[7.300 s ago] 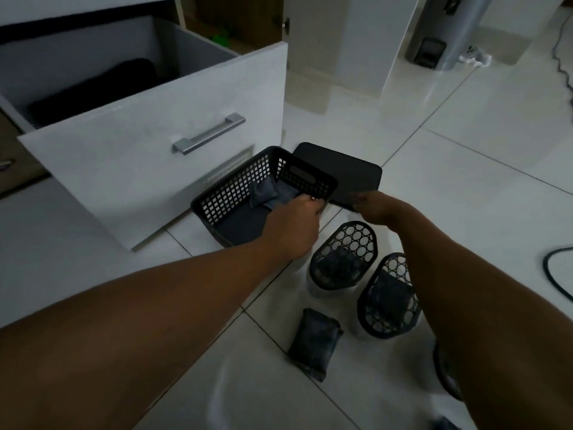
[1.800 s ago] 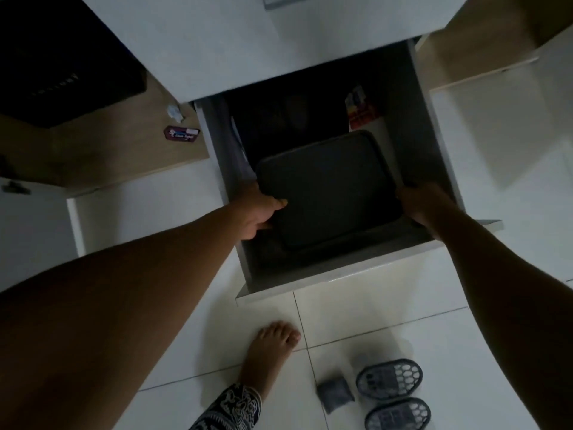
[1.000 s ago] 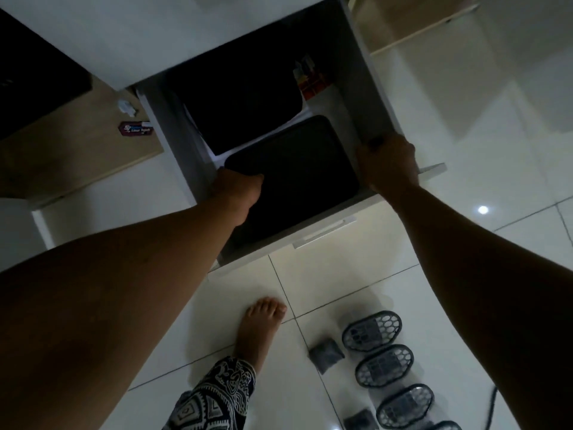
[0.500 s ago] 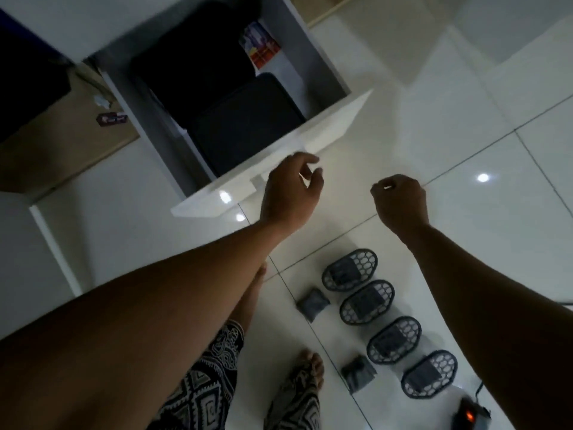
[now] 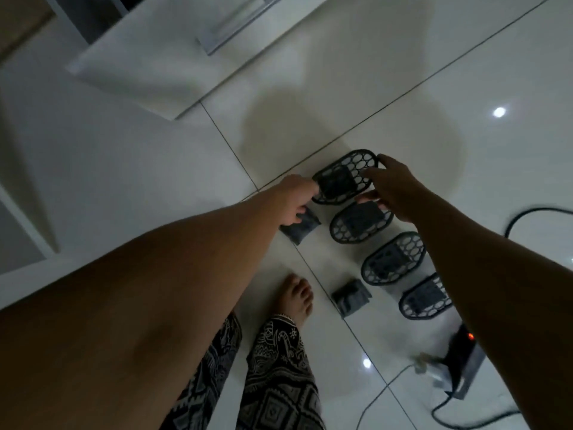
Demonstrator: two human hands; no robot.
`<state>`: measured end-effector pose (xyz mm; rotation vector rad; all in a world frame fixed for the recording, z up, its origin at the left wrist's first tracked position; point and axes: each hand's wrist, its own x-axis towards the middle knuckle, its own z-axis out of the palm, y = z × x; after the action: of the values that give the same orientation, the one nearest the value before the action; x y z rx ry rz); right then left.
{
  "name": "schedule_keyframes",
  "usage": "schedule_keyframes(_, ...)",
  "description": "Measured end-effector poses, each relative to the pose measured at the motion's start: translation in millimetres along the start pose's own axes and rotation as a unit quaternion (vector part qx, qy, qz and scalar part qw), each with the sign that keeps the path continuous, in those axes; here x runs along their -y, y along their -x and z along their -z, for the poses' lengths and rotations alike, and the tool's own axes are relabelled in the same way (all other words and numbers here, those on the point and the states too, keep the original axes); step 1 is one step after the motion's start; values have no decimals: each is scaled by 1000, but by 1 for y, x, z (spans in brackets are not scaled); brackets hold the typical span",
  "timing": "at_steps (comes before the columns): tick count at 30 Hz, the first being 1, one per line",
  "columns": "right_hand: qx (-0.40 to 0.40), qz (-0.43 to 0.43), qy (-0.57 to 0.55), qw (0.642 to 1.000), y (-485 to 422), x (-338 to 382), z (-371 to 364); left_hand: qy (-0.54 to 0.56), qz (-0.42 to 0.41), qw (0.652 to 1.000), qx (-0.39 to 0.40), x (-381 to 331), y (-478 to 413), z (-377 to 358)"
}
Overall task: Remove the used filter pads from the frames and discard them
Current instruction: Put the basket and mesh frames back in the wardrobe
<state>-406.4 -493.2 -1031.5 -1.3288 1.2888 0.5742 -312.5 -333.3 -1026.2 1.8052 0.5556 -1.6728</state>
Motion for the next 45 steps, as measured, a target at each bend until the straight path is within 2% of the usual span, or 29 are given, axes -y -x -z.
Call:
schedule_keyframes(3,-23,-1,-48,999,1,5,-3,50,-10,999,8,-7,0,-5)
schedule_keyframes(9,-58,36,-107,992,58,57,2,85,-80,992,-57,-46,55,18)
schedule_keyframes(19,-25,199,-95,975,215,301,22,111,-254,956,-102,-193,269,142)
schedule_keyframes(25,20,315,-82,945,282,442,-18,179,-361,899,-172,-267,363,249)
schedule_keyframes(30,52,368,-89,924,296,519,-73,270,-399,847,-226,-301,385,328)
schedule_keyframes(35,39,384,-113,916,289,599,-123,331,-437,800,-243,-341,388,396)
schedule_keyframes(40,41,385,-110,916,271,654,-143,356,-431,803,-206,-373,387,423)
schedule_keyframes(45,53,378,-97,919,253,689,-148,402,-428,785,-199,-403,377,437)
